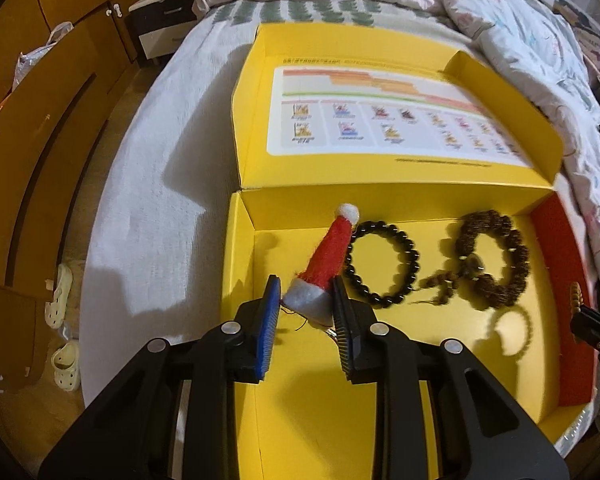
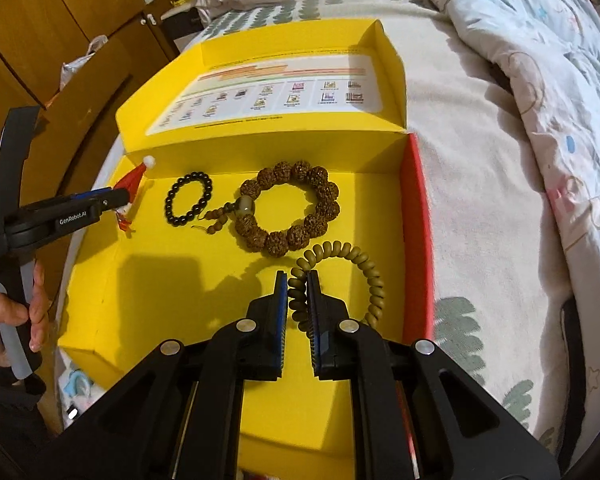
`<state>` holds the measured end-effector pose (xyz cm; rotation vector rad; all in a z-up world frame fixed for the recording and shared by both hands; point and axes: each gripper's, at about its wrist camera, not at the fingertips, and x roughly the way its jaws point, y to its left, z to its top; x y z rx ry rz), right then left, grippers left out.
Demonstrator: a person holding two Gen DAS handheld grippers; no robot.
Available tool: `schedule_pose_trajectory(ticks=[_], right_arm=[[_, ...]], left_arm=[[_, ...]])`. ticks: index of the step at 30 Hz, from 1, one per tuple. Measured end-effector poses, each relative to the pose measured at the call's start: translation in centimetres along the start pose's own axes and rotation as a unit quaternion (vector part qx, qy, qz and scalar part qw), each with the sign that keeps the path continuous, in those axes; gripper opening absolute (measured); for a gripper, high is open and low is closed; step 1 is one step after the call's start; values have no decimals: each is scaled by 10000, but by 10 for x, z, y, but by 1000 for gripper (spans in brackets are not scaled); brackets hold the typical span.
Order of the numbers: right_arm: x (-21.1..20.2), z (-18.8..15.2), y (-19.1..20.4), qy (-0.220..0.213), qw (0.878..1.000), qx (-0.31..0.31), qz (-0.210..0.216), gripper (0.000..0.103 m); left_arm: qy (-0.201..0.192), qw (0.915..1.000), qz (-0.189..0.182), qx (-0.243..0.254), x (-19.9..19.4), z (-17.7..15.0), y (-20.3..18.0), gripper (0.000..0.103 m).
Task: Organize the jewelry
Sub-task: 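Lift the Santa clip and hair tie out of the box over the bedspread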
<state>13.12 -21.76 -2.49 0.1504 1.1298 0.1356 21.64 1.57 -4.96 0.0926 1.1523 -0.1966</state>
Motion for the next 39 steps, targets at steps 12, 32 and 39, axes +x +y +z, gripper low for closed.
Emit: schedule_pose_trajectory(ticks=[12,32,39], right_arm=[[-84,-41,-25,-328,9992,179,-148,10],[-99,-145,-142,215,9897,1230,-700,10],[-77,-139,-151,376,9877,1284,-814,10]], left_arm=[[-264,9978,-496,352,-99,-46,-31,27],[587,9815,-1222,1351,-113,-229,-139,27],[805,9803,-953,1532,-99,-260,-145,27]])
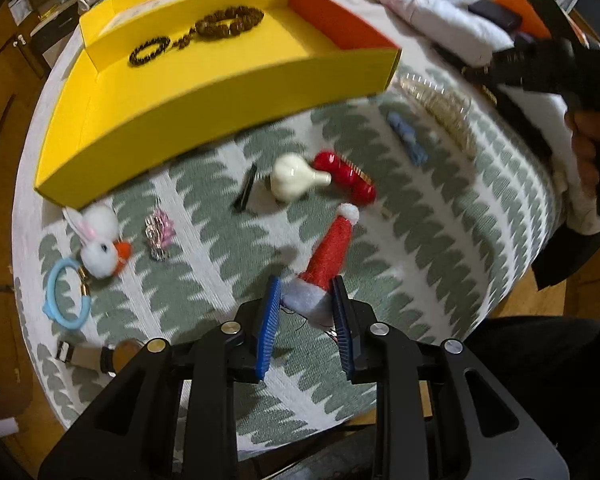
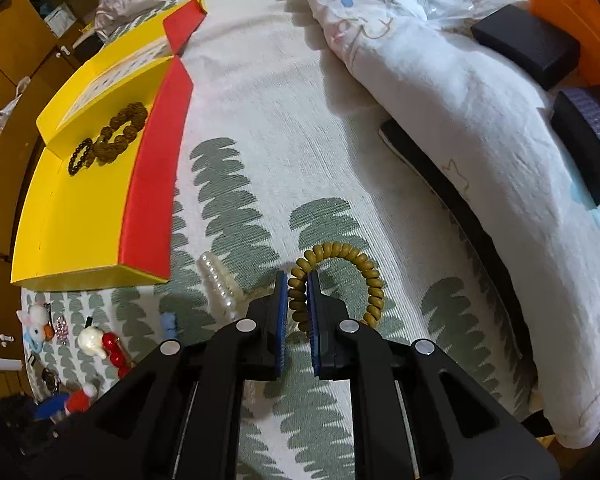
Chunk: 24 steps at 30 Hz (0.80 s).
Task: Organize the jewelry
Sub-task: 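Lift the Santa clip and hair tie out of the box over the bedspread, then open both tools to drop the Santa clip and hair tie onto the bedspread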
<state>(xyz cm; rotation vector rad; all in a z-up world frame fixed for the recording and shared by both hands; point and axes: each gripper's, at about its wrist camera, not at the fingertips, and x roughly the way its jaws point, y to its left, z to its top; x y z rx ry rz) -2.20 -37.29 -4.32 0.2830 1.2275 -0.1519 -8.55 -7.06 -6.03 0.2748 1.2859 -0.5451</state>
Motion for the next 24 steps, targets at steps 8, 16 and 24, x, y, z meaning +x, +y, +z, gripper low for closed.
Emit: schedule_pose_trajectory(ticks=[8,16,24], right_arm=[[15,14,-3,53,9999,72,-58,10],[34,22,-5,154,9992,56,-363,10],[39,22,-5,195,9991,-30,-388,14]], left_arm=[[201,9997,119,99,16,-9,-5,27],[356,9991,196,112,29,-12,-3,27],[430,9987,249,75,40,-4,-7,30]])
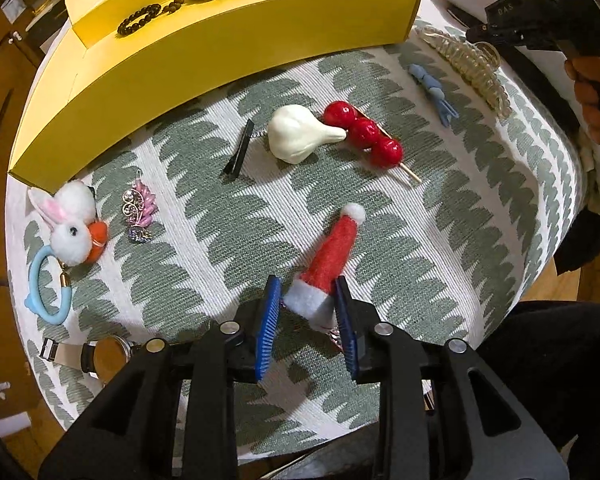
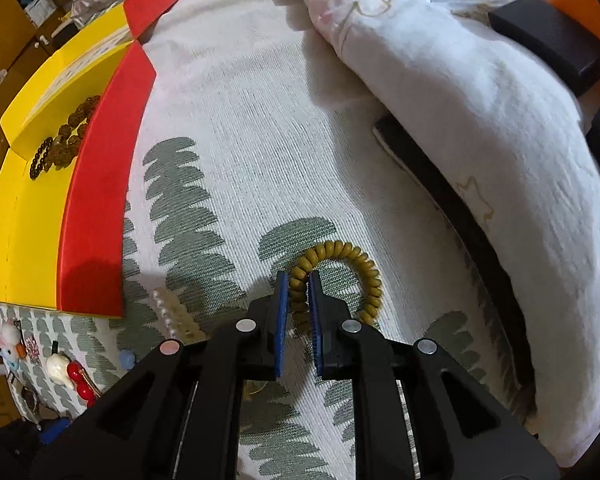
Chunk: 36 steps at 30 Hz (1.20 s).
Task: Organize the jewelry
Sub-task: 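Open both tools to drop the Santa clip and hair tie onto the bedspread, then move both open tools back over the jewelry box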
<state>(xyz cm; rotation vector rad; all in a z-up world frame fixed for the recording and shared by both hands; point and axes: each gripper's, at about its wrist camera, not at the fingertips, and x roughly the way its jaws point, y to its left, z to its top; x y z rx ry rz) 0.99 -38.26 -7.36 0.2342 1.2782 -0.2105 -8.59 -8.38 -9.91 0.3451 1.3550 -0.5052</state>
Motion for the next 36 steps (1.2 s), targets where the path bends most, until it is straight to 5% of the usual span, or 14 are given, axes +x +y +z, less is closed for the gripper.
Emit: schedule_pose_trajectory(ticks=[7,20,27,30,36], right_arm=[[-19,-1,1,-172,9997,47,176,18],[-61,-3,15,-663,9966,53,489,19],[-84,2,64,-1197,9882,-414,864,19],[-85,4,98,-1341,9830,-837,930,19],[-75,18,154,-1299,9759,-1330,1143,19]], left_arm=[[-25,9999,-41,-111,-7,5,8,54],[-489,9968,-496,-398,-51,24,18,61],[-858,9924,-637,-614,-76,44,37,65],[-998,9884,-596,-980,-87,56,64,73],[-1122,9771,-485,-1740,-89,102,124,73]])
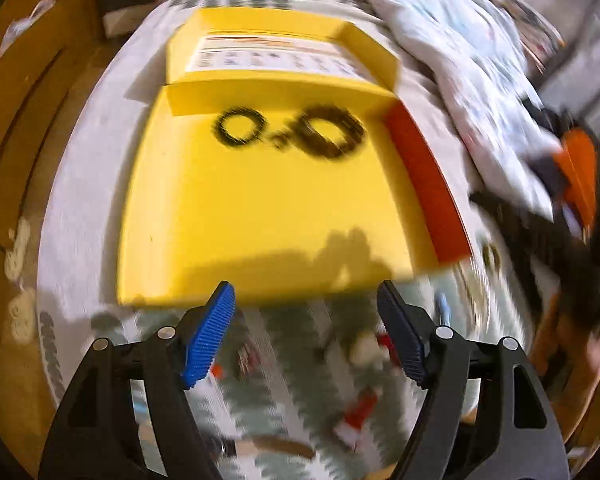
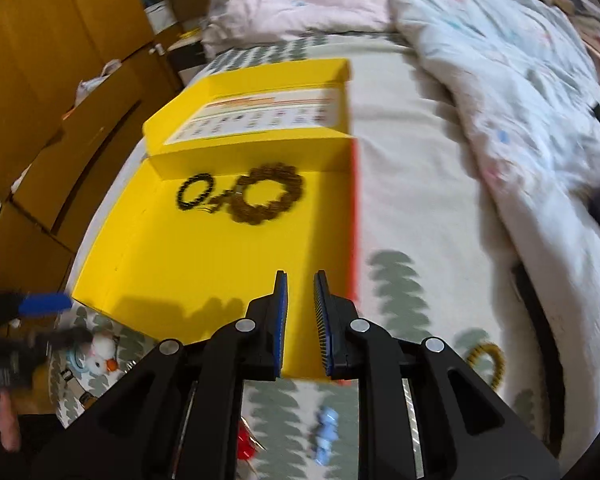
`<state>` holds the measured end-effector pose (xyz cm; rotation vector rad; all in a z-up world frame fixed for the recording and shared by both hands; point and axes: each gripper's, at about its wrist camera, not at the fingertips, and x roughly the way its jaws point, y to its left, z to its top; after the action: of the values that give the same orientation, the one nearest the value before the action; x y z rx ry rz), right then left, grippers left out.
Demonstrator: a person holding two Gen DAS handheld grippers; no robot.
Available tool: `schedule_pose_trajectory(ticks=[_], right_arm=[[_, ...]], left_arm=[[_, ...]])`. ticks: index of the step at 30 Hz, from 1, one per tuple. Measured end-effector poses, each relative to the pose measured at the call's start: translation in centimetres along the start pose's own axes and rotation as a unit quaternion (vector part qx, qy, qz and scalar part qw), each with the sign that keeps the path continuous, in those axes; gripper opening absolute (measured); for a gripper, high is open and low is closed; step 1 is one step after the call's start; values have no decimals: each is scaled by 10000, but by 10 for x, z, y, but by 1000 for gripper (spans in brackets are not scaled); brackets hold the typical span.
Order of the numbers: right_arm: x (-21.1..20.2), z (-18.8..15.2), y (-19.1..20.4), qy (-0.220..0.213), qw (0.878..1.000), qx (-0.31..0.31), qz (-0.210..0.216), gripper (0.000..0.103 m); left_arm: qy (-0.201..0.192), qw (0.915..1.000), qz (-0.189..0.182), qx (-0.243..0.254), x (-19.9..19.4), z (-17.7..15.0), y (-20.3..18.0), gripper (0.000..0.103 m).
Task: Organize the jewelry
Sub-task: 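Move both open tools back over the jewelry box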
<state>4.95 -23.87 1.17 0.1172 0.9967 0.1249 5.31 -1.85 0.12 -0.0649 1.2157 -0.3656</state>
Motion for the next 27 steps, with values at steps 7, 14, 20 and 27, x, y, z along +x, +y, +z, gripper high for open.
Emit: schedule_pose_trajectory(ticks=[7,14,20,27], right_arm=[[42,33,34,244,9992,-155,292,19],[76,58,58,315,9984,-272,383,19],[105,62,58,537,9977,-331,265,19],[123,66,65,722,9958,-541,133,19]], left_arm=[[188,9978,187,-611,47,70,41,73],[324,9966,349,-673,82,101,59,73],[404,9959,517,-622,105,117,70,73],[513,9943,579,-731,121,123,82,73]])
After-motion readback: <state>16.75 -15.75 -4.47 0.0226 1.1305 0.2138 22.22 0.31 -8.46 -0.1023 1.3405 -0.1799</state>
